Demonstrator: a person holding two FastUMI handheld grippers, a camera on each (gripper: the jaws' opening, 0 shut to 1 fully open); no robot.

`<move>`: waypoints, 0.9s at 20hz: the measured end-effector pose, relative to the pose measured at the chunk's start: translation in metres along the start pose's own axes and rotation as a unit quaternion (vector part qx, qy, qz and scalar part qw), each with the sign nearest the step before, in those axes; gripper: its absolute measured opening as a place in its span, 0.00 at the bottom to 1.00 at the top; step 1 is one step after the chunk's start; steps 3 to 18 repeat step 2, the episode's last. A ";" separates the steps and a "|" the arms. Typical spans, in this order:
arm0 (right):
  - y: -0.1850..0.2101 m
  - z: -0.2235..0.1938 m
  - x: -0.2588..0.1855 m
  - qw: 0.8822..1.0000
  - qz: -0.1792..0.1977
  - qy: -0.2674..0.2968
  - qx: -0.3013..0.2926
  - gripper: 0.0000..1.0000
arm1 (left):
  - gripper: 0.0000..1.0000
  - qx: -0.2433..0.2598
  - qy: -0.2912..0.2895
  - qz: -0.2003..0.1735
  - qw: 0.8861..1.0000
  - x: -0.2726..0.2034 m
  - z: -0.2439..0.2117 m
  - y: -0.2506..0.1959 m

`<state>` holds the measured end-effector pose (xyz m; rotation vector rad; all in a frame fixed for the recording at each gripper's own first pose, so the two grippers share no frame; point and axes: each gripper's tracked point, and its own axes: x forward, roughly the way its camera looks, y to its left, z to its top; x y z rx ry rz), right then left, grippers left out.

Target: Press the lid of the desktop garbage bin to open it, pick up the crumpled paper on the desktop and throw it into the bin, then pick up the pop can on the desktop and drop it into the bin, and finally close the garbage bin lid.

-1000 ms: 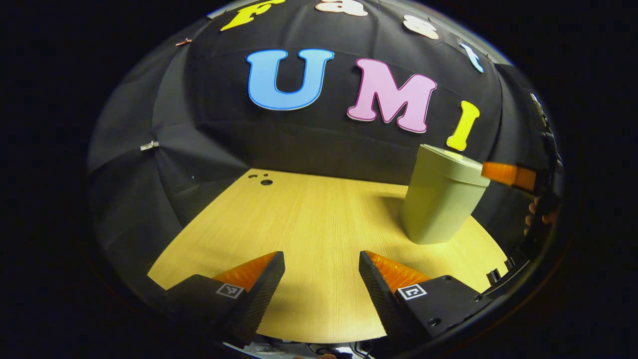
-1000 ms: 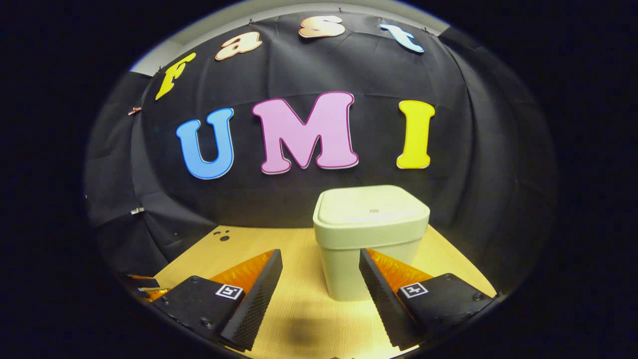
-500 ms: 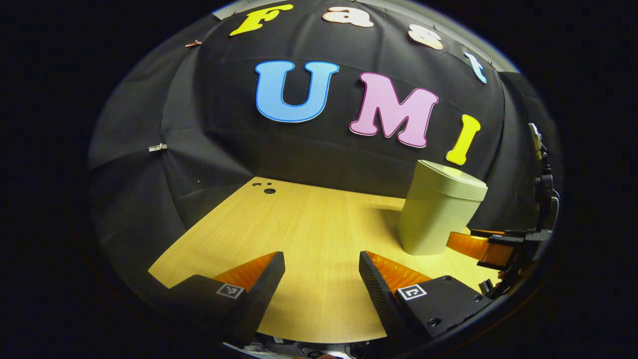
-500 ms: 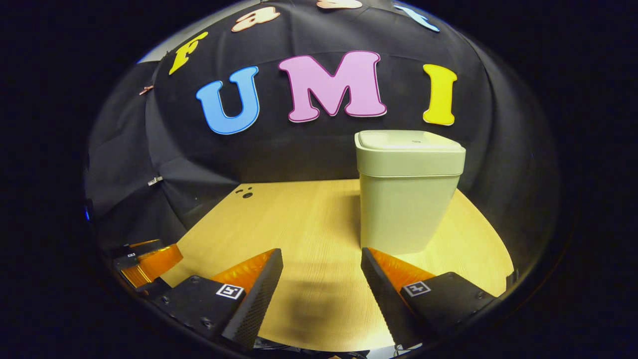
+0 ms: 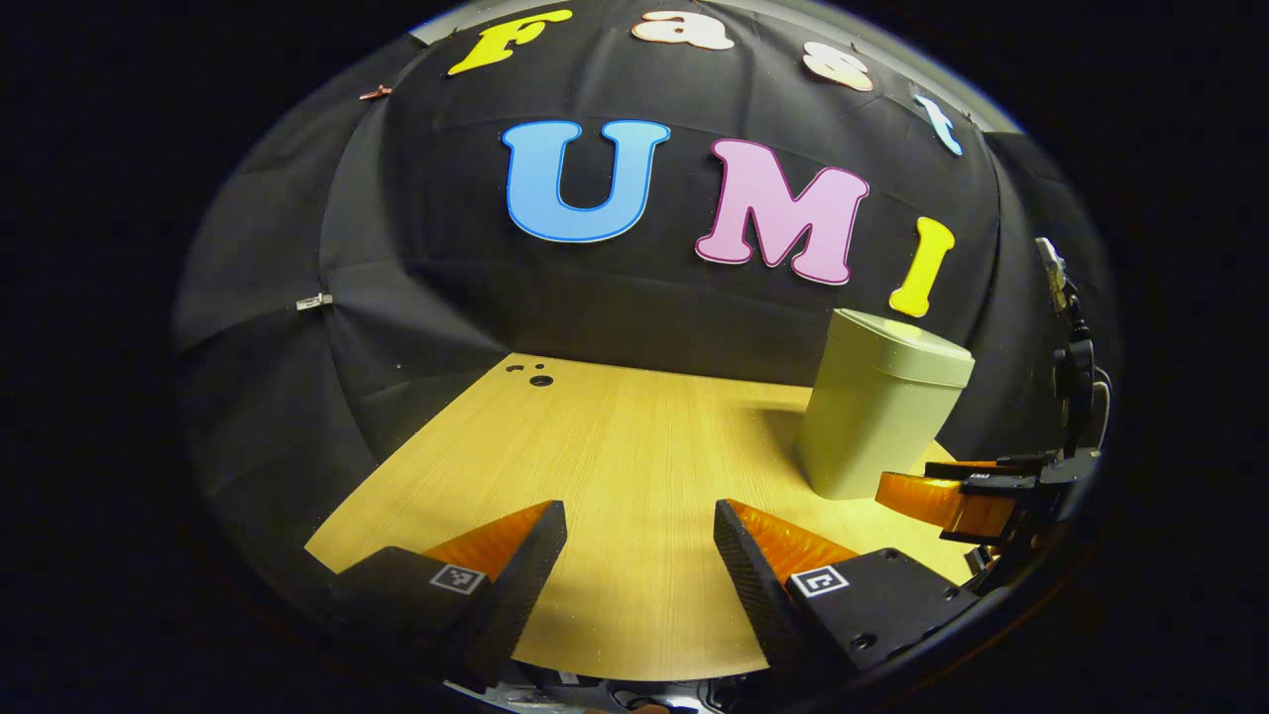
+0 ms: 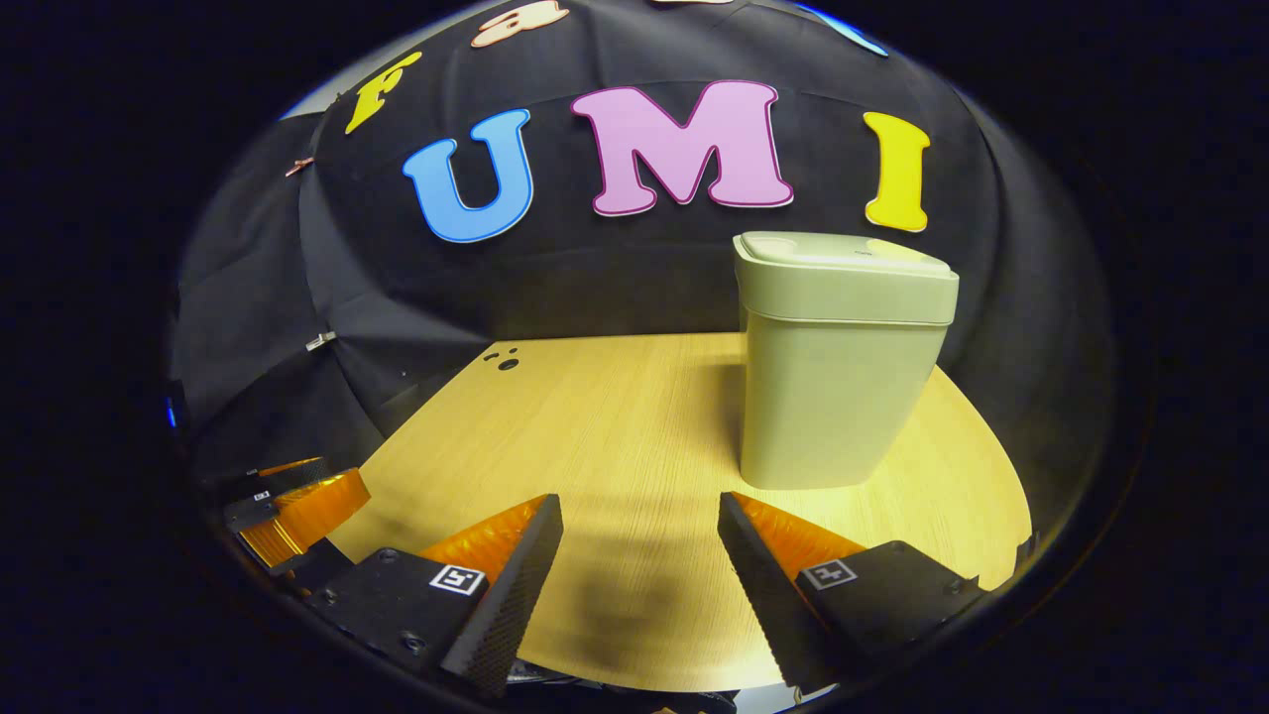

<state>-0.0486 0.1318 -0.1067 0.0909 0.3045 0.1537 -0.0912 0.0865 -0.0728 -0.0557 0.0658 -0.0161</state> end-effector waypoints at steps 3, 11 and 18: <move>0.002 -0.001 0.001 1.000 0.000 0.001 -0.003 0.99 | 0.96 -0.002 0.003 -0.001 1.000 0.000 -0.002 0.000; 0.002 -0.001 0.001 1.000 0.000 0.001 -0.003 0.99 | 0.96 -0.002 0.003 -0.001 1.000 0.000 -0.002 0.000; 0.002 -0.001 0.001 1.000 0.000 0.001 -0.003 0.99 | 0.96 -0.002 0.003 -0.001 1.000 0.000 -0.002 0.000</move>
